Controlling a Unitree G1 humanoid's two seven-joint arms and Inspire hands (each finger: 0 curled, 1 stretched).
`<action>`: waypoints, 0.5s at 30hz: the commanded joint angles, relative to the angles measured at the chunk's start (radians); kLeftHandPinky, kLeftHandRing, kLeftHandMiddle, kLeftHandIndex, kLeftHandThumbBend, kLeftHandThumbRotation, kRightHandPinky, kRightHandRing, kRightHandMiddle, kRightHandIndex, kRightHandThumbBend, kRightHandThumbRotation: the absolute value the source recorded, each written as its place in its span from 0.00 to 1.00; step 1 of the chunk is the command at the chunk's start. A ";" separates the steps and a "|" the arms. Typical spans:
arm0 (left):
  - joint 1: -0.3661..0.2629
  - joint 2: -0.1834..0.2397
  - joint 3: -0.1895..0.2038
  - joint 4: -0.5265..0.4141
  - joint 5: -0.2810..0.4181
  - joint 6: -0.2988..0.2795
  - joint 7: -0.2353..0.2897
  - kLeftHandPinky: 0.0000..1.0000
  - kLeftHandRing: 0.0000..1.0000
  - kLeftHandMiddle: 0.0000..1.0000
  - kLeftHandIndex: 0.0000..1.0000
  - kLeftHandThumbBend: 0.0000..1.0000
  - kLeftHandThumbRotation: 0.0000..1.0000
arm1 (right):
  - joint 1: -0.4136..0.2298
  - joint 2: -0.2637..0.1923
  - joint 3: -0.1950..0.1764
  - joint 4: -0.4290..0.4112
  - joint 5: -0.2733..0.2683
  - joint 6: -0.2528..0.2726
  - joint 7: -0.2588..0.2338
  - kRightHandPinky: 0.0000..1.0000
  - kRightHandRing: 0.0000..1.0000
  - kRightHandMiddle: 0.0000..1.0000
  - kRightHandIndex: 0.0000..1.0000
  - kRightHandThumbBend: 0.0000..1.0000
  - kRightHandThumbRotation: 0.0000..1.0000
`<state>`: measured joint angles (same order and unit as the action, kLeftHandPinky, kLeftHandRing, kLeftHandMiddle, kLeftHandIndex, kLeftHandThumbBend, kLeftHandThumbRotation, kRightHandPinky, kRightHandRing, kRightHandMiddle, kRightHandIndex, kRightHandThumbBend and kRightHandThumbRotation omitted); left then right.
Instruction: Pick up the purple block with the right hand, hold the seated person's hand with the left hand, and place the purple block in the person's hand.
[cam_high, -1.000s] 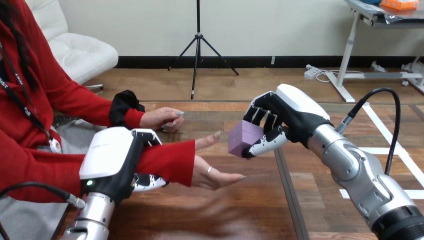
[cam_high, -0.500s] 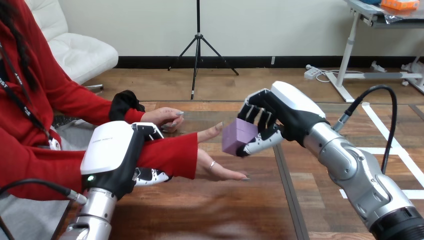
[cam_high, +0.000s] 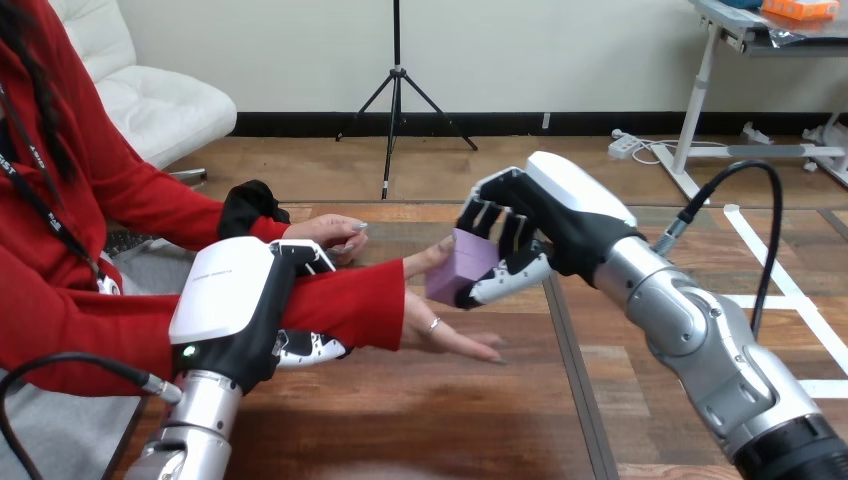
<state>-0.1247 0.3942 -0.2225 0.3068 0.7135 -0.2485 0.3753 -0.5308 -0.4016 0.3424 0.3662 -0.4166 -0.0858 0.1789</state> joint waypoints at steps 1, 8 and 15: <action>-0.166 -0.034 0.030 -0.134 -0.024 -0.021 0.016 0.34 0.40 0.45 0.45 0.76 0.00 | -0.014 0.022 -0.048 -0.114 0.036 0.006 0.015 0.35 0.37 0.42 0.47 0.63 0.00; -0.166 -0.038 0.027 -0.128 -0.015 -0.015 0.007 0.35 0.41 0.46 0.46 0.76 0.00 | 0.003 0.029 -0.050 -0.158 0.048 0.004 0.030 0.35 0.37 0.42 0.47 0.63 0.00; -0.165 -0.039 0.026 -0.124 -0.013 -0.014 -0.001 0.36 0.41 0.46 0.46 0.75 0.00 | 0.019 0.038 -0.054 -0.194 0.058 0.001 0.047 0.34 0.37 0.42 0.47 0.63 0.00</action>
<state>-0.1368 0.3848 -0.2152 0.3062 0.7138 -0.2483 0.3634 -0.4840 -0.3973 0.3140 0.2724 -0.3915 -0.0681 0.2125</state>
